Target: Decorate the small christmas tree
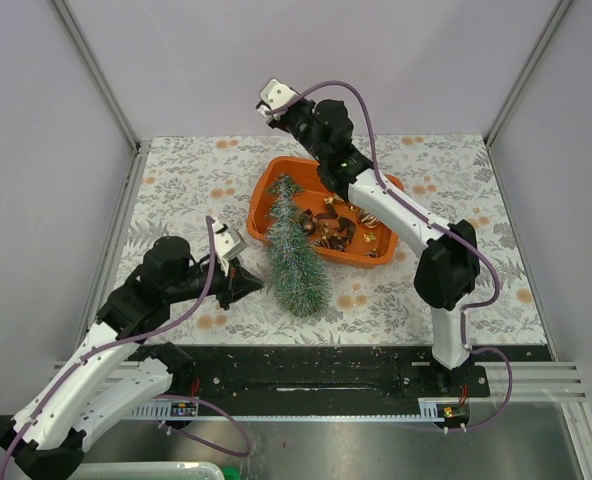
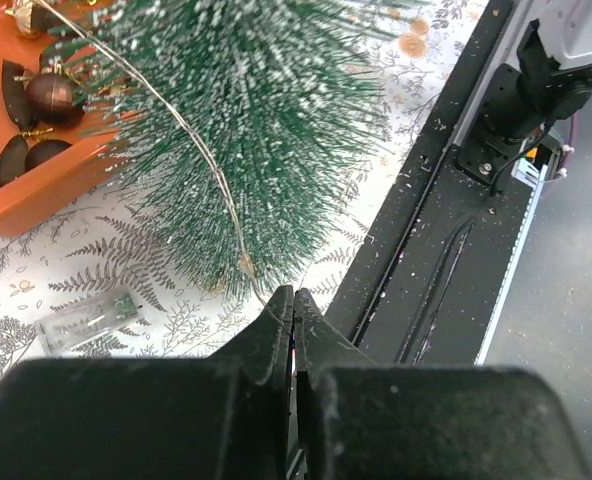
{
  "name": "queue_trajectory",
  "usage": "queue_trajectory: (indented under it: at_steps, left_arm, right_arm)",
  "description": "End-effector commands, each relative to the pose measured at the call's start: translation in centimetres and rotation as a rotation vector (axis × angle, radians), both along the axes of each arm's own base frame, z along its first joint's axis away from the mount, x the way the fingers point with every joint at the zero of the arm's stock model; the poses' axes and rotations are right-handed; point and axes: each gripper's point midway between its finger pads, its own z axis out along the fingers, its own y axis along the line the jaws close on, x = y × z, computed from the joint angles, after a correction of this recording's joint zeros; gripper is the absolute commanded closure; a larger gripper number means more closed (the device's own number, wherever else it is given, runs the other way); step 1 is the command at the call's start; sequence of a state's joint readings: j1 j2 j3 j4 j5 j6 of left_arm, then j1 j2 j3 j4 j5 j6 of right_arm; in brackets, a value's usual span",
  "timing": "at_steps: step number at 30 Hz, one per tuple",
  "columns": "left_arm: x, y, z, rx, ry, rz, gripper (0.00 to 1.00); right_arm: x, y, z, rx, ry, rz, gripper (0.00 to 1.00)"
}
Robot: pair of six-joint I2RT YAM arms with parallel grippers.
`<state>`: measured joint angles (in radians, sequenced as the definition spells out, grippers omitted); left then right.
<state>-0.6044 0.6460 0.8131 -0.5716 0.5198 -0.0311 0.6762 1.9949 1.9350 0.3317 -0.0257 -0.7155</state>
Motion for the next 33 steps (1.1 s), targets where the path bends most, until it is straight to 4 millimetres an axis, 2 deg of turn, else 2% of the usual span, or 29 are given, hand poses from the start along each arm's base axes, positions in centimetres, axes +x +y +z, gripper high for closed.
queue_trajectory:
  at_steps: [1,10,15,19,21,27,31,33]
  left_arm:
    - [1.6,0.2,-0.3,-0.003,-0.012,0.074,1.00]
    - [3.7,2.3,-2.4,0.079,-0.016,0.230,1.00]
    - [5.9,4.0,-4.0,0.171,-0.044,0.354,1.00]
    - [7.2,3.9,-3.9,0.181,-0.073,0.381,1.00]
    - [8.4,3.7,-3.2,0.167,-0.102,0.405,0.99]
    - [11.6,2.9,-1.5,0.150,-0.198,0.451,0.98]
    - [13.8,3.1,-1.4,0.167,-0.255,0.509,0.90]
    - [14.3,2.8,-1.2,0.156,-0.273,0.510,0.83]
  right_arm:
    - [1.0,-0.2,-2.3,0.041,0.053,0.013,1.00]
    - [4.2,-2.0,-5.8,0.077,0.142,-0.027,1.00]
    - [5.7,-3.7,-7.3,0.088,0.161,-0.085,1.00]
    - [6.5,-6.8,-7.5,0.127,0.172,-0.157,1.00]
    - [6.6,-8.5,-7.4,0.148,0.173,-0.188,1.00]
    - [6.8,-15.0,-6.8,0.216,0.177,-0.304,1.00]
    - [5.9,-18.8,-7.0,0.257,0.183,-0.372,1.00]
    - [5.1,-20.6,-7.4,0.261,0.181,-0.410,1.00]
